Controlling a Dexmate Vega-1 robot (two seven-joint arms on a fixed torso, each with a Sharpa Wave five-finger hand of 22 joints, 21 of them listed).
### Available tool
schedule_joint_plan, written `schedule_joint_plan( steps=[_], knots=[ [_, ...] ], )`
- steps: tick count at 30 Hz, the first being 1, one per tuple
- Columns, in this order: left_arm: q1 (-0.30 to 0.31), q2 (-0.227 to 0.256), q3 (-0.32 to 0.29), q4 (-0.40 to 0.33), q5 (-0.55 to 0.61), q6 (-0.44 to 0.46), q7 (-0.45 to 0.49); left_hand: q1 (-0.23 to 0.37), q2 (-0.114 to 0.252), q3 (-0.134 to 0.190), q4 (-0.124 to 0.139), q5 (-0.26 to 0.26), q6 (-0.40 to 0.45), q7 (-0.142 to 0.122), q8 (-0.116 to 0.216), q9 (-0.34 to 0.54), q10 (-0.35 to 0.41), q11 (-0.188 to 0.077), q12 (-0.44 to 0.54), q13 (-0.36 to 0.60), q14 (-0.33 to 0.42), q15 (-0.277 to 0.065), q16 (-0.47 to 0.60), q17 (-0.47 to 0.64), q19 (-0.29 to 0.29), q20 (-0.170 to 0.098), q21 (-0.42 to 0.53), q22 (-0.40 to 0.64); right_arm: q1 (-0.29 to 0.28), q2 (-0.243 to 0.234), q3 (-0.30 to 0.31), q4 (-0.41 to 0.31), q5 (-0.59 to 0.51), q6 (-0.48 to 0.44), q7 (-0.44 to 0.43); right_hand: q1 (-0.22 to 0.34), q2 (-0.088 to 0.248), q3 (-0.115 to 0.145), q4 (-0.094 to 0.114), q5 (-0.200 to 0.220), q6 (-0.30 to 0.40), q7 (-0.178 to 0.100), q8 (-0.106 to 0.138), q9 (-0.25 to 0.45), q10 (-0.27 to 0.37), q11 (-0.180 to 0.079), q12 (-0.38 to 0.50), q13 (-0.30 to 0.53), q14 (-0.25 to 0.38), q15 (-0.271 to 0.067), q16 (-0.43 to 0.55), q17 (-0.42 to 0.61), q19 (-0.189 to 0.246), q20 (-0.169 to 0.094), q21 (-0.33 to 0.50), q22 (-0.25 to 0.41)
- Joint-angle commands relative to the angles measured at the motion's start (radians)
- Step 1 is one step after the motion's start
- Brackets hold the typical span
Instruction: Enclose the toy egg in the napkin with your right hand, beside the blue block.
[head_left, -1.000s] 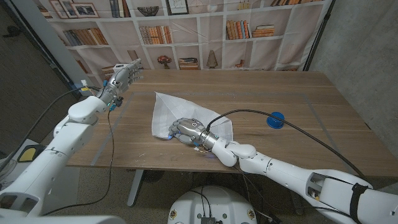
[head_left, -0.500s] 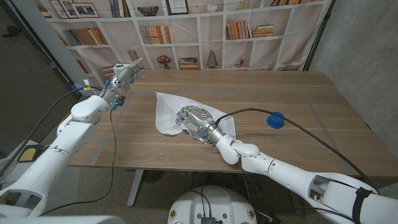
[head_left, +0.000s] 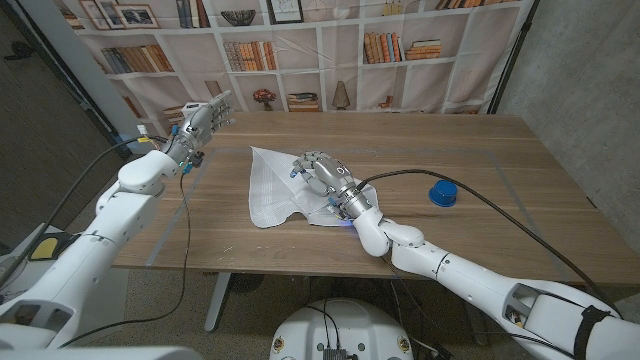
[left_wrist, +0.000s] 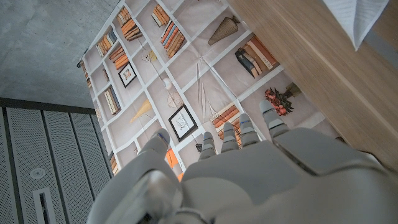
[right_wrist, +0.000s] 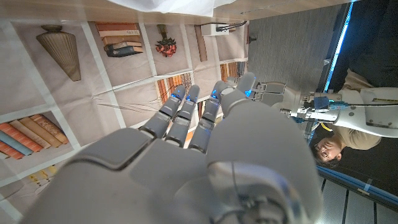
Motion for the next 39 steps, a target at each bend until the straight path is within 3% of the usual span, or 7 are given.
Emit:
schedule_joint_plan(
  steps=[1, 4, 7, 19, 23, 25, 39],
  knots=[
    [0.006, -0.003, 0.001, -0.029, 0.001, 0.01, 0.017, -0.005, 0.003, 0.009, 0.001, 0.005, 0.001, -0.003, 0.0, 0.0, 0.0, 0.005, 0.006, 0.002, 0.002, 0.007, 0.002, 0.001, 0.007, -0.001, 0.0, 0.003, -0.046, -0.132, 0.063, -0.192, 0.122, 0.009, 0.255, -0.122, -0.093, -0.096, 0.048, -0.013, -0.119, 0.097, -0.101, -0.054, -0.141, 0.069, -0.045, -0.007, -0.095, -0.016, -0.046, 0.022, -0.091, 0.073, -0.046, 0.004],
    [0.005, -0.003, 0.001, -0.031, 0.002, 0.008, 0.015, -0.005, 0.003, 0.009, 0.0, 0.005, 0.002, -0.003, 0.001, 0.0, 0.001, 0.005, 0.006, 0.002, 0.002, 0.005, 0.002, 0.001, 0.007, -0.001, -0.001, 0.003, -0.066, -0.167, 0.061, -0.265, 0.107, -0.013, 0.332, -0.174, -0.113, -0.129, 0.056, -0.01, -0.243, 0.075, -0.164, -0.072, -0.253, 0.079, -0.089, -0.009, -0.175, 0.018, -0.067, 0.037, -0.154, 0.099, -0.076, 0.007],
    [-0.001, -0.002, 0.005, -0.026, 0.001, 0.004, 0.003, -0.004, 0.003, 0.01, -0.001, 0.005, 0.002, -0.003, 0.001, 0.0, 0.002, 0.004, 0.006, 0.002, 0.002, 0.006, 0.002, 0.001, 0.007, 0.0, -0.001, 0.003, -0.073, -0.18, 0.052, -0.299, 0.094, -0.008, 0.386, -0.199, -0.12, -0.146, 0.056, -0.007, -0.311, 0.059, -0.197, -0.077, -0.325, 0.082, -0.119, -0.008, -0.233, 0.03, -0.076, 0.045, -0.202, 0.115, -0.1, 0.008],
    [-0.043, 0.005, 0.019, 0.008, 0.001, -0.022, -0.046, -0.004, 0.002, 0.011, -0.003, 0.005, 0.002, -0.005, 0.001, 0.0, 0.002, 0.002, 0.006, 0.002, 0.001, 0.007, 0.001, 0.001, 0.003, 0.0, -0.005, 0.003, -0.08, -0.191, 0.026, -0.368, 0.037, -0.02, 0.532, -0.207, -0.133, -0.172, 0.032, 0.005, -0.527, 0.029, -0.277, -0.073, -0.479, 0.098, -0.18, -0.003, -0.375, 0.067, -0.092, 0.045, -0.333, 0.159, -0.156, 0.014],
    [-0.049, 0.006, 0.018, 0.02, -0.002, -0.03, -0.054, -0.004, 0.002, 0.012, -0.003, 0.005, 0.002, -0.005, 0.001, 0.0, 0.002, 0.003, 0.006, 0.002, 0.002, 0.007, 0.002, 0.001, 0.003, 0.0, -0.006, 0.003, -0.072, -0.183, 0.016, -0.368, 0.026, -0.018, 0.57, -0.231, -0.147, -0.192, 0.037, 0.006, -0.582, 0.025, -0.283, -0.068, -0.537, 0.101, -0.196, 0.0, -0.428, 0.073, -0.094, 0.045, -0.386, 0.164, -0.174, 0.016],
    [-0.051, 0.006, 0.018, 0.026, -0.002, -0.034, -0.056, -0.004, 0.002, 0.012, -0.004, 0.005, 0.003, -0.005, 0.001, 0.0, 0.002, 0.003, 0.006, 0.002, 0.001, 0.007, 0.001, 0.001, 0.003, 0.0, -0.006, 0.003, -0.065, -0.176, 0.01, -0.365, 0.026, -0.015, 0.592, -0.248, -0.157, -0.205, 0.042, 0.006, -0.604, 0.031, -0.284, -0.066, -0.556, 0.102, -0.198, 0.002, -0.446, 0.079, -0.092, 0.045, -0.413, 0.187, -0.182, 0.017],
    [-0.068, 0.004, 0.023, 0.07, -0.012, -0.043, -0.075, -0.005, 0.001, 0.013, -0.005, 0.004, 0.003, -0.005, 0.001, 0.0, 0.002, 0.003, 0.006, 0.002, 0.002, 0.006, 0.001, 0.001, 0.004, 0.0, -0.008, 0.004, -0.03, -0.101, -0.034, -0.252, 0.012, 0.022, 0.598, -0.252, -0.156, -0.214, 0.039, 0.011, -0.645, 0.037, -0.28, -0.061, -0.592, 0.107, -0.198, 0.007, -0.473, 0.083, -0.084, 0.045, -0.436, 0.191, -0.181, 0.021]
  ],
)
